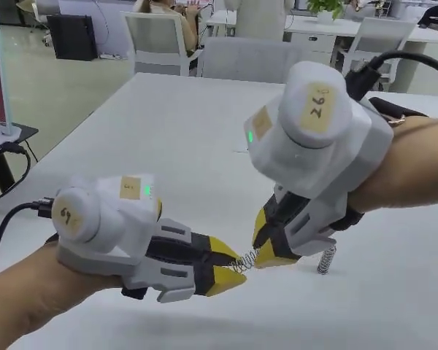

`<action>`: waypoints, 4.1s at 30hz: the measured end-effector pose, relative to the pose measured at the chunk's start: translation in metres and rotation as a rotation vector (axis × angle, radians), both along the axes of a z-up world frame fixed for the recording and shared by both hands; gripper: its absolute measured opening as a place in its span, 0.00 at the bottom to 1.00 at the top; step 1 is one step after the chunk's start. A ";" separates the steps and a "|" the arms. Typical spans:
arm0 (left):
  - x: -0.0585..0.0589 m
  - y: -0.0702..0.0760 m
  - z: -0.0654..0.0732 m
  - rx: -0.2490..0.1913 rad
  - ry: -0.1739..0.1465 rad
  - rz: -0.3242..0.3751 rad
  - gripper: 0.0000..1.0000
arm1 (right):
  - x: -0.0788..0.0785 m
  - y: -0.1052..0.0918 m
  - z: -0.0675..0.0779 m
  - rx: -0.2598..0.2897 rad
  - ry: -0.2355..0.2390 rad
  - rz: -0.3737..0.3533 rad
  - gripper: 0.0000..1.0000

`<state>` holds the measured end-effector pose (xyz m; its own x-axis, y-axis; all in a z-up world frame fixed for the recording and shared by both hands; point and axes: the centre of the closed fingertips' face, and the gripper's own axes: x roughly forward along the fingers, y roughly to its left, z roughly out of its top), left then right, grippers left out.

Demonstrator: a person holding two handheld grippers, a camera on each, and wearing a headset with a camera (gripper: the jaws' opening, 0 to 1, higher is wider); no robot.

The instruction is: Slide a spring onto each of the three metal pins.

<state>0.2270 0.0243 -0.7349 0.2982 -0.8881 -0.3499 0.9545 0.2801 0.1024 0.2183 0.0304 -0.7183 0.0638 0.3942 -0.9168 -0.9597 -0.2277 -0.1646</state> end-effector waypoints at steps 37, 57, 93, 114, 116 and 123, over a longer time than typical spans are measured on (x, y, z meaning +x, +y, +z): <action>0.002 0.006 0.003 -0.008 -0.003 0.024 0.02 | 0.013 -0.005 -0.003 0.006 0.007 -0.005 0.15; 0.002 0.006 0.006 -0.023 -0.006 0.030 0.02 | 0.007 0.003 0.005 0.019 -0.008 0.002 0.08; 0.002 0.007 0.007 -0.026 -0.012 0.031 0.02 | 0.001 0.020 0.006 0.028 0.009 0.035 0.12; 0.003 0.009 0.010 -0.038 -0.020 0.036 0.02 | 0.004 0.023 -0.003 0.054 0.067 0.017 0.10; 0.003 0.009 0.010 -0.039 -0.021 0.038 0.02 | 0.003 0.025 -0.003 0.056 0.068 0.018 0.10; 0.003 0.009 0.012 -0.043 -0.022 0.041 0.02 | 0.002 0.025 -0.002 0.060 0.072 0.017 0.09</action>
<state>0.2301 0.0334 -0.7232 0.3421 -0.8890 -0.3044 0.9397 0.3239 0.1103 0.2202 0.0556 -0.7206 -0.0091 0.4493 -0.8933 -0.9656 -0.2362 -0.1090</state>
